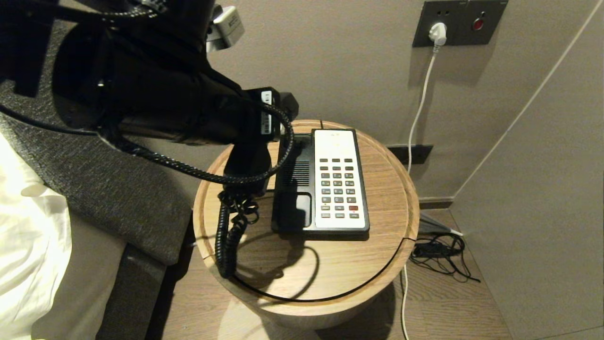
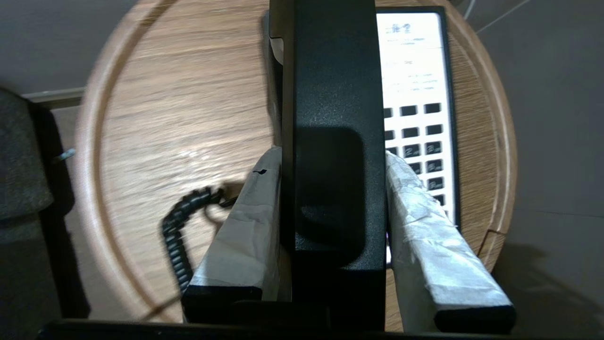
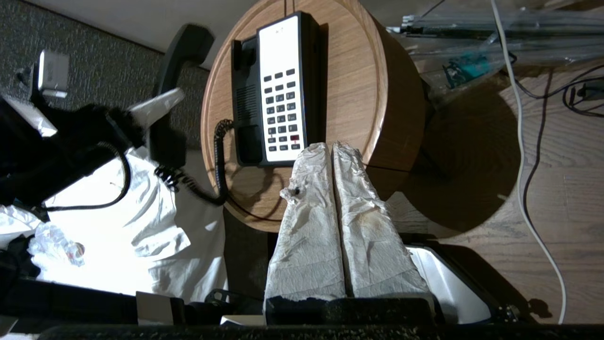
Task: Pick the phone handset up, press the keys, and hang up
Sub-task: Put the handset back
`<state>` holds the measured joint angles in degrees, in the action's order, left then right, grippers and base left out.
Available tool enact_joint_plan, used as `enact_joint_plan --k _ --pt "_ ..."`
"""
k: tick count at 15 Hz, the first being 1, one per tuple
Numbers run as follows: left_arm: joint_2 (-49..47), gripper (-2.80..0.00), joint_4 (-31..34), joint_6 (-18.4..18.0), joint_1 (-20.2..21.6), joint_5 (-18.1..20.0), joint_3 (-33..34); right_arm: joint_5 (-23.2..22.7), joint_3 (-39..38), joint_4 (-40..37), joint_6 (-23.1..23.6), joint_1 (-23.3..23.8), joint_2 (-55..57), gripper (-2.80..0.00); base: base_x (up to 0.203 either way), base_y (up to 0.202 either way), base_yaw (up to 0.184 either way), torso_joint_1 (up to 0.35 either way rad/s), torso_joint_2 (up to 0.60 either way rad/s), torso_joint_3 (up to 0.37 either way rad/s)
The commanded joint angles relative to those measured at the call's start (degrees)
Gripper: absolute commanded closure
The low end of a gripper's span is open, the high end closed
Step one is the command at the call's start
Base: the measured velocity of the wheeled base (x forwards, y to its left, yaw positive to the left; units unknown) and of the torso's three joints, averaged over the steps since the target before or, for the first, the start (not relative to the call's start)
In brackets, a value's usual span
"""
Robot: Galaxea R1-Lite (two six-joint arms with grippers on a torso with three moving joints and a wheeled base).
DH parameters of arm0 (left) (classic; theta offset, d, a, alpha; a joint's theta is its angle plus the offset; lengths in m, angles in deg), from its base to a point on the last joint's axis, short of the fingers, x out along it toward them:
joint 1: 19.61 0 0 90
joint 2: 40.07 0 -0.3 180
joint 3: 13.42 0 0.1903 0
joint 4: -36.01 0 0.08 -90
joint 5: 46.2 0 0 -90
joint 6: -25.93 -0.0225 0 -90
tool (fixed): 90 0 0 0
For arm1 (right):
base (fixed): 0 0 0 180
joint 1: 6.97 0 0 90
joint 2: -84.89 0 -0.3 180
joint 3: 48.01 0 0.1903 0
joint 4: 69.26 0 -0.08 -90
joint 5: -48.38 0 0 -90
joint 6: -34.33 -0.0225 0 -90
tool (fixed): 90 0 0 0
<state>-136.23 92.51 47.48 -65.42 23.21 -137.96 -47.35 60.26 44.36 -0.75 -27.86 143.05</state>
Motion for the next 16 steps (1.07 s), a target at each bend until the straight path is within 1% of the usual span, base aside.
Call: enact_joint_plan --k 1,3,7,10,16 --pt "-3.9 0.0 0.2 0.4 -1.0 -0.9 -2.5 -0.1 -0.2 -0.2 -0.1 0.0 -0.2 0.0 0.0 0.0 0.0 0.0 0.0 0.0" --pt "-5.5 0.0 0.2 0.5 -1.8 -1.8 -3.0 -0.4 -0.2 -0.2 -0.1 0.0 -0.2 0.0 0.0 0.0 0.0 0.0 0.0 0.0" --pt "-6.8 0.0 0.8 0.4 -1.8 -3.7 -2.7 -0.5 -0.9 -0.2 0.0 0.0 -0.5 0.0 0.0 0.0 0.0 0.0 0.0 0.0" --pt "-8.3 0.0 0.8 0.2 -1.8 -6.2 -2.9 -0.5 -1.6 -0.2 0.1 0.0 -0.9 0.0 0.0 0.0 0.0 0.0 0.0 0.0" --pt "-10.2 0.0 0.8 0.2 -1.8 -6.4 -3.1 -1.6 -3.9 0.5 0.3 0.0 -2.3 0.0 0.0 0.0 0.0 0.0 0.0 0.0"
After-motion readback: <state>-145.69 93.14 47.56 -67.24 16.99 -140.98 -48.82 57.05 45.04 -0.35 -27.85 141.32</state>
